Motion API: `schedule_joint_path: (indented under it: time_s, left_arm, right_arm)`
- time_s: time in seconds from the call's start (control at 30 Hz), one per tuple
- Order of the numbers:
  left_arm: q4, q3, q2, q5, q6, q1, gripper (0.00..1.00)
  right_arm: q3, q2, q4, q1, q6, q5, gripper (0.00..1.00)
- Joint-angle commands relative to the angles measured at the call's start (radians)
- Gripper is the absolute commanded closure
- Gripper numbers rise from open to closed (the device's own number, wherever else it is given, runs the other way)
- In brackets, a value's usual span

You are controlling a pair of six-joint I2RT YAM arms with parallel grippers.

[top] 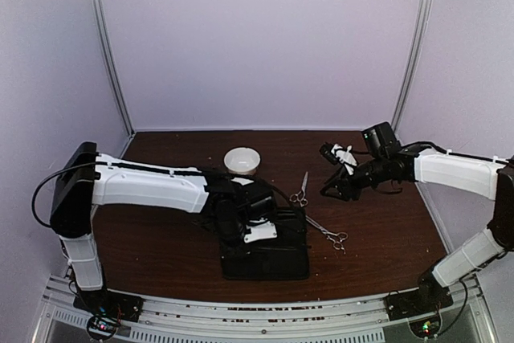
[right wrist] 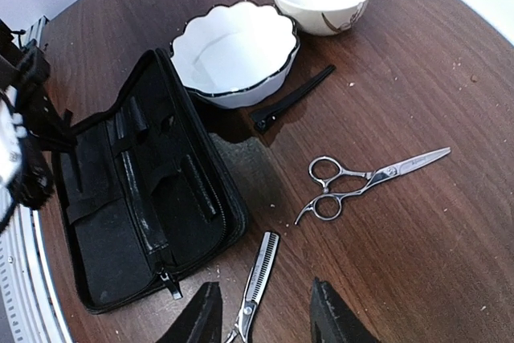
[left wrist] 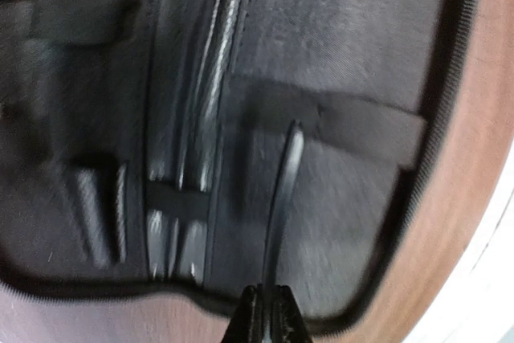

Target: Sort the hair-cutting tools

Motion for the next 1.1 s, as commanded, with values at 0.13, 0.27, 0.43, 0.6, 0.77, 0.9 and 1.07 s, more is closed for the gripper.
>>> schedule_joint_path:
  time_s: [0.13, 0.27, 0.43, 0.6, 0.77, 0.9, 1.07]
  left_arm:
    - [-0.162, -0.011, -0.083, 0.027, -0.045, -0.02, 1.0]
    - [-0.175, -0.032, -0.083, 0.031, -0.057, -0.04, 1.0]
    - [-0.181, -0.045, -0.07, 0.02, -0.067, -0.055, 1.0]
    - [-0.181, -0.026, -0.029, -0.002, -0.071, -0.059, 1.0]
    - [-0.181, 0.018, 0.029, -0.035, -0.047, -0.06, 1.0]
    - [-0.181, 0.054, 0.073, -0.044, -0.022, -0.062, 1.0]
    - [-0.182, 0.094, 0.113, -0.039, 0.01, -0.074, 1.0]
  right_arm:
    - [0.042, 0.122, -0.021, 0.043, 0.009, -0.01, 0.58]
    - [0.059, 0.164, -0.038, 0.073, 0.005, -0.007, 0.58]
    - [0.091, 0.199, -0.068, 0.097, -0.002, 0.003, 0.57]
    - [0.101, 0.206, -0.081, 0.106, -0.009, -0.003, 0.57]
    - [0.105, 0.198, -0.094, 0.106, -0.019, -0.017, 0.56]
    - [0.102, 0.189, -0.086, 0.106, -0.021, -0.015, 0.56]
    - [0.113, 0.177, -0.098, 0.106, -0.022, -0.01, 0.56]
